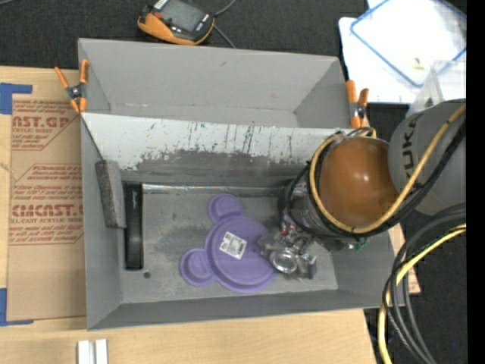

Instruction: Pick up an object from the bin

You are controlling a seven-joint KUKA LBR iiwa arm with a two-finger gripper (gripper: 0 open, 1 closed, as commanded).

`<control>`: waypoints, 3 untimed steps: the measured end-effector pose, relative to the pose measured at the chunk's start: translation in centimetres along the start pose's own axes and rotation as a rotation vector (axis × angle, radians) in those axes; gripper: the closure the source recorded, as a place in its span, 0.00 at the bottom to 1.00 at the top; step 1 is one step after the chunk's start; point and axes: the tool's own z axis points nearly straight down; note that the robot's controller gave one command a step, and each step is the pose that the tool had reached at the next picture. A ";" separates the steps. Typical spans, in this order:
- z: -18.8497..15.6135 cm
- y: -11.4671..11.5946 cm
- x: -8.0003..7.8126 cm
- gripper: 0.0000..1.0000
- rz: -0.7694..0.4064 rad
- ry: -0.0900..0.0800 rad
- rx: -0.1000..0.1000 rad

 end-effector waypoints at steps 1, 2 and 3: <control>0.0 0.0 0.0 1.00 0.000 0.000 0.000; 0.0 0.0 0.0 1.00 0.000 0.000 0.000; 0.0 0.0 0.0 1.00 0.000 0.000 0.000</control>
Offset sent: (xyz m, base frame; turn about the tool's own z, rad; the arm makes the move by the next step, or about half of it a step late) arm 0.0000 0.0000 0.0000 0.0000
